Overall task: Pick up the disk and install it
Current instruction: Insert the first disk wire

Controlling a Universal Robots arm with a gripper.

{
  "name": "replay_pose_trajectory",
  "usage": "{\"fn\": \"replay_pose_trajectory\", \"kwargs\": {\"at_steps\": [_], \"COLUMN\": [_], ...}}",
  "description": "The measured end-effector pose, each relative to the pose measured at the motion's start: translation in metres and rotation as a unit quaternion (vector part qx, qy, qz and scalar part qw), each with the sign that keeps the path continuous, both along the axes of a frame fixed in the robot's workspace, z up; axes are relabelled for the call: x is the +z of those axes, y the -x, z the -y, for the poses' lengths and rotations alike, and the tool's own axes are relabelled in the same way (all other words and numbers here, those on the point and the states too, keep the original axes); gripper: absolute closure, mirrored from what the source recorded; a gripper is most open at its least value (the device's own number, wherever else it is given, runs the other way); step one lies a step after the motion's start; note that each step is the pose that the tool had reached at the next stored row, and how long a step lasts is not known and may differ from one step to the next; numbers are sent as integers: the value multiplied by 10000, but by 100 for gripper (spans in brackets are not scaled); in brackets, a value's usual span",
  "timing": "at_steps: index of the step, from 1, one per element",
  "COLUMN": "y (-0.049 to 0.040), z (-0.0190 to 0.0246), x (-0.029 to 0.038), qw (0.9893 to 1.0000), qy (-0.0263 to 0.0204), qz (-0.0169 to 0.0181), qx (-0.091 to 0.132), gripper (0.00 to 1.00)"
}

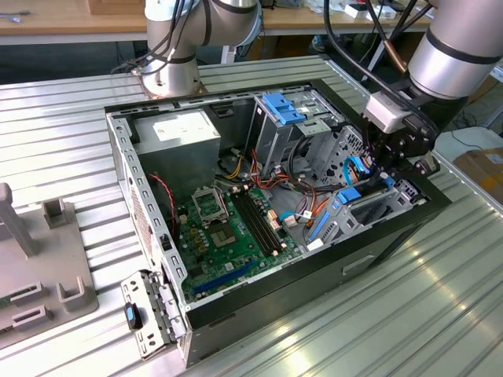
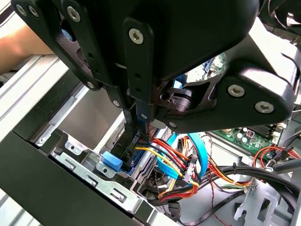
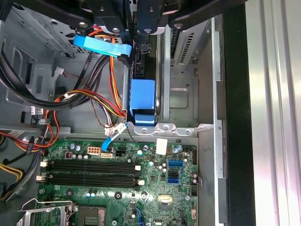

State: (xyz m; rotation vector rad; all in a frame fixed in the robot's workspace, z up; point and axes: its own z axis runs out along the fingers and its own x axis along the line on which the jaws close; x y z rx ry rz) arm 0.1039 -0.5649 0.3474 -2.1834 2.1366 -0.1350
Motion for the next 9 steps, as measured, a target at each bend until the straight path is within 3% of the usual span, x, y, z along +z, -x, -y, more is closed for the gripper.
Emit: {"fn": "replay_pose_trajectory", "kwargs": {"at_steps": [9], "y": [0], "z": [0], "x": [-23], "qw": [10000], "qy": [-2], "qz": [0], "qx": [-99], "gripper": [84]}}
